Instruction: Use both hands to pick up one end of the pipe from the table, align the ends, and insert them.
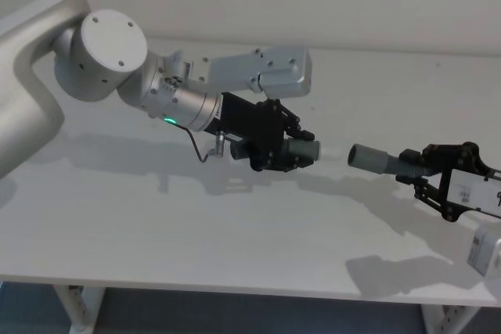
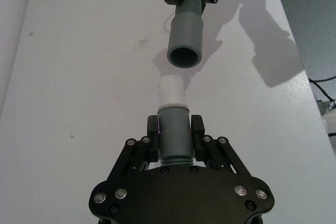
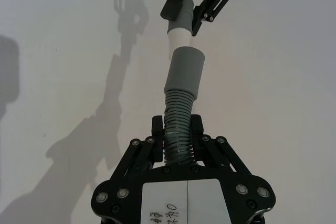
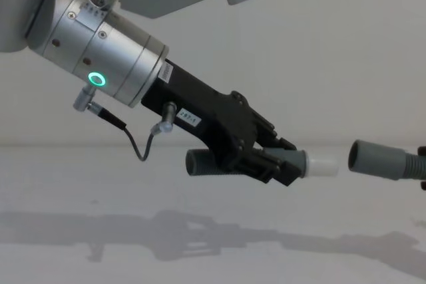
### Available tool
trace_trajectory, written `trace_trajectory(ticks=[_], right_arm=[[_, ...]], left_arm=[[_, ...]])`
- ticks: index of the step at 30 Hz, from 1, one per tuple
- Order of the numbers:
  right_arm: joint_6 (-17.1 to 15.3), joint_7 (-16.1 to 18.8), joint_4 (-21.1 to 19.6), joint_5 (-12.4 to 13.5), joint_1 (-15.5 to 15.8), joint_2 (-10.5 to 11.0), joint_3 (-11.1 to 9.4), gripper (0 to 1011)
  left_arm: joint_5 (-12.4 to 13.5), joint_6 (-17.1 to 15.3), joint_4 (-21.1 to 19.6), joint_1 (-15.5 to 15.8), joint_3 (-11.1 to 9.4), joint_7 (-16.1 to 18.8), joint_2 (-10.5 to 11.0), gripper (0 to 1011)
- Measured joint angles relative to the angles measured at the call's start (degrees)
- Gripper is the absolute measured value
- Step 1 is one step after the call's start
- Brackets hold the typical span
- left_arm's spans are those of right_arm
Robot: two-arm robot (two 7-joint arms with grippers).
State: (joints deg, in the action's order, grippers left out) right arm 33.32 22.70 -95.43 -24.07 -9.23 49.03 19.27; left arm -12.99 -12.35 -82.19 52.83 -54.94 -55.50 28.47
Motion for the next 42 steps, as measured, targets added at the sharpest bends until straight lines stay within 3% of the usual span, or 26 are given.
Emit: trace_trajectory(ticks=[15,42], right_arm=[[-0.4,0.3,-0.2,0.1,-0.4,0.9,0.8,295],[-1.2,-1.5,-0.1,-2.1,-1.0,0.5,1.8,295]], left_arm=[[-0.2,-0.2,-1.0,-0.9,0.6,1.1,0.6,347],[-3.4,2.1,-1.6,-2.8,2.2,1.7,1.1,347]])
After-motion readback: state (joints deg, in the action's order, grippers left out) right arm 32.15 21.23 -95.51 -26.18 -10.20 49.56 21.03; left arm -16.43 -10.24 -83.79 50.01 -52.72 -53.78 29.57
